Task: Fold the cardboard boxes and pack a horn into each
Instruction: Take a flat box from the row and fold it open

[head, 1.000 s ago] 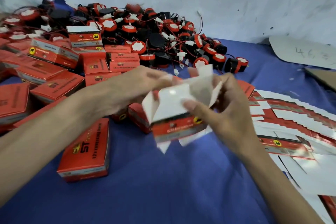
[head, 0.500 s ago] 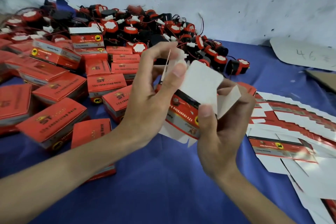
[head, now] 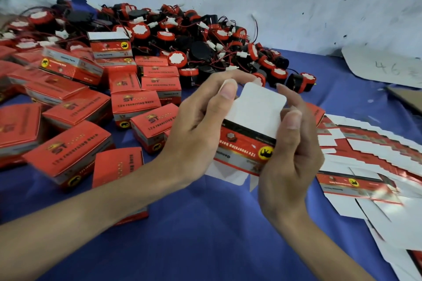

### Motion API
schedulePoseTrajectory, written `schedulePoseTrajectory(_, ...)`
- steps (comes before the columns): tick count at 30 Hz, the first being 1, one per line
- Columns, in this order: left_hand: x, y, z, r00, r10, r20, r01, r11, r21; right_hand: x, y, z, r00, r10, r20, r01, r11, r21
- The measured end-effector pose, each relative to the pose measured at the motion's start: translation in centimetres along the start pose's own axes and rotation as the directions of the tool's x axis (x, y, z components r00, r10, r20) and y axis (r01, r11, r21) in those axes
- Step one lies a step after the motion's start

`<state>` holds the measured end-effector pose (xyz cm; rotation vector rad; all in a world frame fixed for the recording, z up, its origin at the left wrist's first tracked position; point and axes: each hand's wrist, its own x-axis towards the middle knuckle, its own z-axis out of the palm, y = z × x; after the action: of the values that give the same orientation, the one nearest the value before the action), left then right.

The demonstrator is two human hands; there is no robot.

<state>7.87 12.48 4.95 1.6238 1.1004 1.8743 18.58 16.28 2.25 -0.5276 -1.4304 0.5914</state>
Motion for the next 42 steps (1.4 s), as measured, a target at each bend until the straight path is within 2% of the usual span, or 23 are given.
schedulePoseTrajectory(4, 0.0, -0.1, -0.6, 0.974, -0.159, 0.161, 0.165, 0.986, -0.021, -0.1, 0.2, 0.0, 0.998, 0.038, 0.050, -0.038, 0.999, -0.011)
schedulePoseTrajectory(6, -0.1, 0.0, -0.6, 0.962, -0.169, 0.213, 0.172, 0.985, 0.005, 0.0, 0.5, -0.2, 0.995, 0.041, 0.085, -0.040, 0.999, -0.020)
schedulePoseTrajectory(9, -0.1, -0.1, -0.3, 0.980, -0.035, 0.197, 0.006, 0.989, 0.149, 0.0, 0.7, -0.4, 0.988, 0.077, 0.133, -0.079, 0.997, 0.011)
schedulePoseTrajectory(12, -0.2, -0.4, -0.3, 0.988, 0.118, 0.099, -0.141, 0.952, 0.270, -0.1, 0.5, -0.3, 0.971, 0.111, 0.211, -0.131, 0.987, 0.088)
schedulePoseTrajectory(16, -0.2, -0.4, -0.7, 0.981, 0.191, -0.031, -0.173, 0.937, 0.303, 0.2, 0.3, -0.7, 0.903, -0.044, 0.427, 0.001, 0.995, 0.100)
schedulePoseTrajectory(20, 0.3, -0.3, -0.8, 0.989, 0.113, -0.097, -0.090, 0.972, 0.215, 0.1, 0.8, -0.9, 0.931, -0.083, 0.356, 0.074, 0.996, 0.038)
schedulePoseTrajectory(22, 0.3, -0.4, -0.7, 0.990, 0.117, -0.075, -0.094, 0.962, 0.256, 0.0, 0.7, -0.7, 0.954, -0.077, 0.291, 0.084, 0.996, -0.013)
schedulePoseTrajectory(25, 0.3, -0.5, -0.8, 0.991, 0.104, -0.085, -0.077, 0.957, 0.281, -0.2, 0.6, -0.5, 0.969, -0.062, 0.238, 0.058, 0.998, 0.025)
schedulePoseTrajectory(30, 0.3, -0.4, -0.8, 0.981, 0.186, -0.045, -0.162, 0.930, 0.329, -0.2, 0.6, -0.4, 0.962, -0.182, 0.204, 0.199, 0.978, -0.065)
schedulePoseTrajectory(34, -0.1, -0.4, -0.9, 0.975, 0.221, 0.010, -0.216, 0.944, 0.248, 0.0, 0.5, -0.6, 0.947, -0.263, 0.183, 0.274, 0.961, -0.036)
schedulePoseTrajectory(38, -0.2, -0.2, -0.9, 0.965, 0.261, -0.001, -0.251, 0.932, 0.263, 0.1, 0.4, -0.5, 0.946, -0.289, 0.151, 0.294, 0.956, -0.015)
schedulePoseTrajectory(42, -0.5, -0.2, -0.7, 0.971, 0.240, 0.012, -0.232, 0.924, 0.305, -0.1, 0.6, -0.4, 0.948, -0.280, 0.149, 0.286, 0.958, -0.022)
